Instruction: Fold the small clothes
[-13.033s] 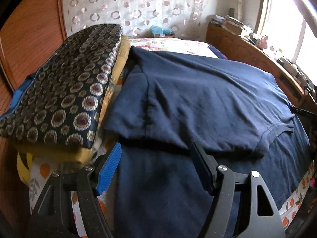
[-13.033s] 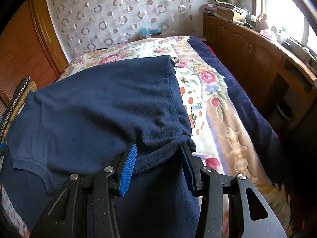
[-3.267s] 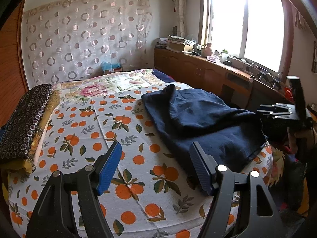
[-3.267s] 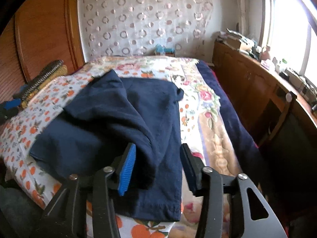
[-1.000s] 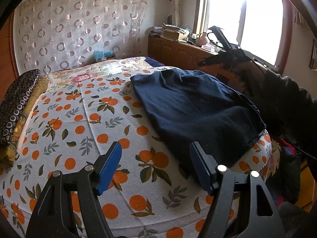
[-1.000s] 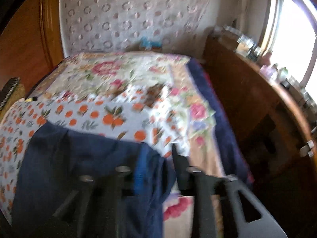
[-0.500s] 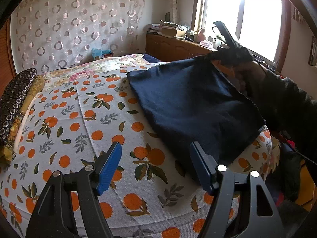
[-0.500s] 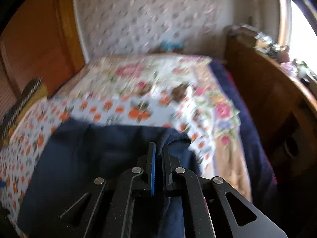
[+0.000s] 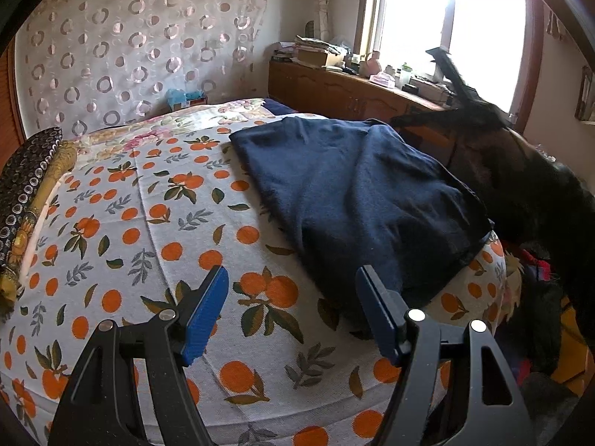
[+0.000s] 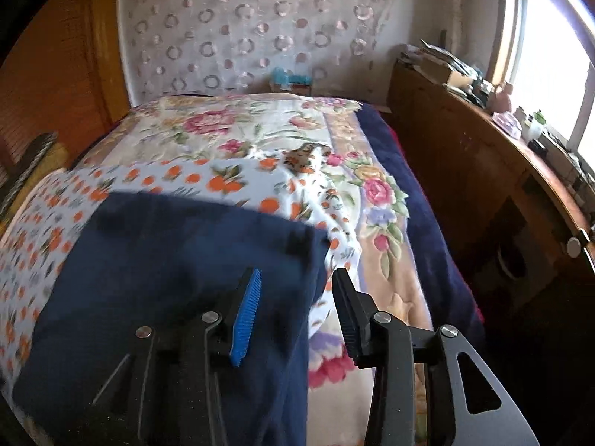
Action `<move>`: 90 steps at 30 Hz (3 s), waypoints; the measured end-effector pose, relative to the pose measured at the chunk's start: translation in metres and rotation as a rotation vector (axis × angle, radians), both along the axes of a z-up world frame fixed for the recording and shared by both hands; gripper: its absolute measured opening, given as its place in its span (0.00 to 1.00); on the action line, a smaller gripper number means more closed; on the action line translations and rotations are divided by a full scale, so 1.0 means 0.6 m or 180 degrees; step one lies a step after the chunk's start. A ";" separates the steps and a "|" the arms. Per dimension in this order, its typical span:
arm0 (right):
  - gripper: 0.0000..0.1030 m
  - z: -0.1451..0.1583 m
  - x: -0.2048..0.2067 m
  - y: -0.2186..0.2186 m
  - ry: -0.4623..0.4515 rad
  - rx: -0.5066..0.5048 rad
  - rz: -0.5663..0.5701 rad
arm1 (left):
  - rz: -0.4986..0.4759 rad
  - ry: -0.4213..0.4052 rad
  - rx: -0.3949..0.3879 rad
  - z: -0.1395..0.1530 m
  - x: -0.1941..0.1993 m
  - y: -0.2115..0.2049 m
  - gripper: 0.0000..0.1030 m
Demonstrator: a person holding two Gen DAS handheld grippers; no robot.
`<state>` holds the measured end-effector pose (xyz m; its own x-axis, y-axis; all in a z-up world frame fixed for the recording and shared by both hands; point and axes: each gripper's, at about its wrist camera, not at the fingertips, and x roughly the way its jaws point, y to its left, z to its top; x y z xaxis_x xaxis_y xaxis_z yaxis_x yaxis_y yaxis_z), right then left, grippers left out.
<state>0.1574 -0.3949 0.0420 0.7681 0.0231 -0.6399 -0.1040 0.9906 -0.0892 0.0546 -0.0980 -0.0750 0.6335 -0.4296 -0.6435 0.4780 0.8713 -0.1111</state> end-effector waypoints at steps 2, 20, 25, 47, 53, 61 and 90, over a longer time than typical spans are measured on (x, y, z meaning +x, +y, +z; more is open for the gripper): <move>0.40 -0.008 -0.047 0.014 -0.0042 -0.0016 0.0092 | -0.0017 0.0002 -0.0002 0.000 0.000 -0.003 0.70; 0.40 -0.087 -0.285 0.013 0.0170 0.0299 0.0158 | -0.0085 0.0028 0.0049 -0.002 0.001 -0.029 0.70; 0.04 -0.079 -0.300 0.012 0.0169 0.0400 0.0364 | -0.0101 0.0038 0.0070 -0.004 0.001 -0.034 0.70; 0.19 -0.043 -0.340 -0.012 0.0003 0.0146 0.0083 | -0.0242 0.0227 0.0144 -0.027 0.008 -0.067 0.70; 0.48 -0.043 -0.341 0.007 -0.0141 0.0150 0.0100 | -0.0286 0.0412 0.0155 -0.040 0.019 -0.075 0.60; 0.61 -0.062 -0.334 0.090 -0.0117 0.0184 0.0590 | -0.0471 0.0587 0.0026 -0.041 0.015 -0.076 0.26; 0.44 -0.112 -0.308 0.134 -0.0084 -0.0270 0.0727 | -0.0463 0.0063 -0.0313 0.087 0.032 -0.076 0.06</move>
